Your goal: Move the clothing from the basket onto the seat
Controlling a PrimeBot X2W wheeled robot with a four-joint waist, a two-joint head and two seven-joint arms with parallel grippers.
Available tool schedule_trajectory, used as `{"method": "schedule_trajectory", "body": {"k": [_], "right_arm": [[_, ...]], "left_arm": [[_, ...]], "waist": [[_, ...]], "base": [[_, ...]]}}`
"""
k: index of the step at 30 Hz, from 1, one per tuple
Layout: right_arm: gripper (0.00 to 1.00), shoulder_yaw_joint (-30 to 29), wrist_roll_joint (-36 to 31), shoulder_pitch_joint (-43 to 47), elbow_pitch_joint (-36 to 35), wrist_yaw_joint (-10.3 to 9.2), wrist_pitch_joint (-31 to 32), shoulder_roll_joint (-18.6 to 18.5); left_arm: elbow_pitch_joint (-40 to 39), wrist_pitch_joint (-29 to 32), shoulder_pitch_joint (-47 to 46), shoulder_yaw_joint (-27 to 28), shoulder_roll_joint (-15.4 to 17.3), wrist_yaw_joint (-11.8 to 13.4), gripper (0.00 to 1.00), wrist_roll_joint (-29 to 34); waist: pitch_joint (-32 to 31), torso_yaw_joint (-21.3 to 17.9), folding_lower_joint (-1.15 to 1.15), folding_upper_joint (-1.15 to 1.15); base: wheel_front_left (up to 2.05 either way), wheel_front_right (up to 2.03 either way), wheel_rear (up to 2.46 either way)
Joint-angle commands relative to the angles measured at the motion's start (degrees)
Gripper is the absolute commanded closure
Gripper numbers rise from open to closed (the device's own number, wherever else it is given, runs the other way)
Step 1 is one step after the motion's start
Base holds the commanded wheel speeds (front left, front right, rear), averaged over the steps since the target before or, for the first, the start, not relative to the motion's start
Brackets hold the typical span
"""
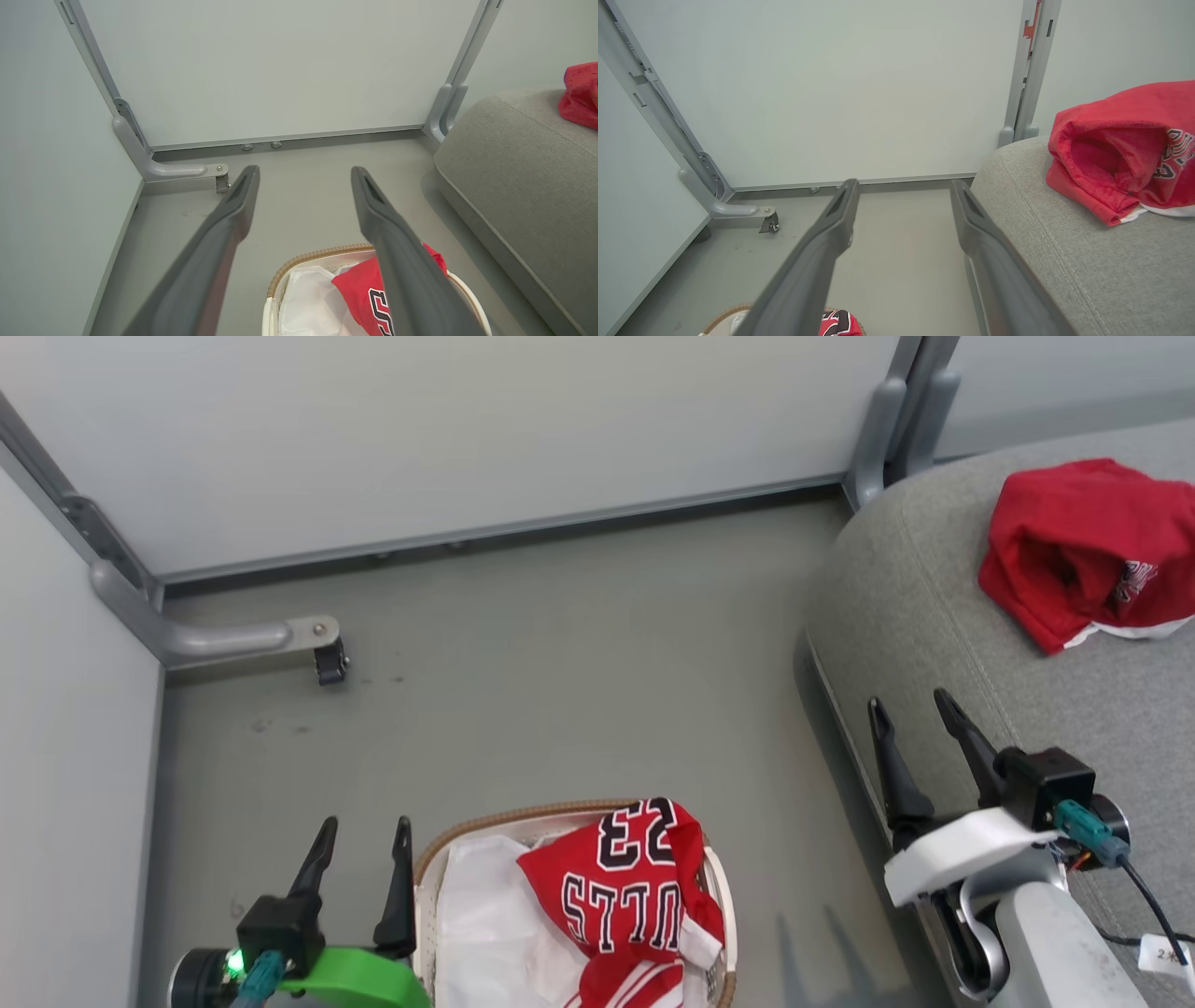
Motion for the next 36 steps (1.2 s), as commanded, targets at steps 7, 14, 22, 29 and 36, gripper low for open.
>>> {"method": "schedule_trajectory", "body": {"k": [7,14,22,29,36], "right_arm": [[0.00,1.8,0.2,-5.8,-2.6,-0.08,-0.3,0.6],[0.00,2.5,-0.6,-9.8,-5.6,-0.08,-0.3,0.9],[0.00,3.2,1.6,-13.3,-9.2,-0.08,-0.3,1.0],[0.00,4.1,2.7,-15.6,-11.2,-0.08,-0.3,1.0],[0.00,3.9,2.3,-17.4,-12.4,-0.08,-0.3,0.9]], "left_arm": [[3.7,0.0,-6.9,-4.5,0.1,-1.1,0.00,-2.1],[9.9,0.0,-13.6,-9.2,0.1,-1.5,0.00,-3.6],[20.2,0.0,-21.7,-19.5,2.8,-1.4,0.00,-8.7],[27.0,0.0,-26.5,-27.1,5.0,-1.5,0.00,-13.5],[32.3,0.0,-30.5,-35.7,5.7,-1.5,0.00,-18.7]], "waist": [[10.6,-3.8,0.00,0.00],[19.4,-7.0,0.00,0.00],[28.1,-9.1,0.00,0.00],[34.1,-9.3,0.00,0.00],[38.2,-9.3,0.00,0.00]], "base": [[0.00,0.00,0.00],[0.00,0.00,0.00],[0.00,0.00,0.00],[0.00,0.00,0.00],[0.00,0.00,0.00]]}}
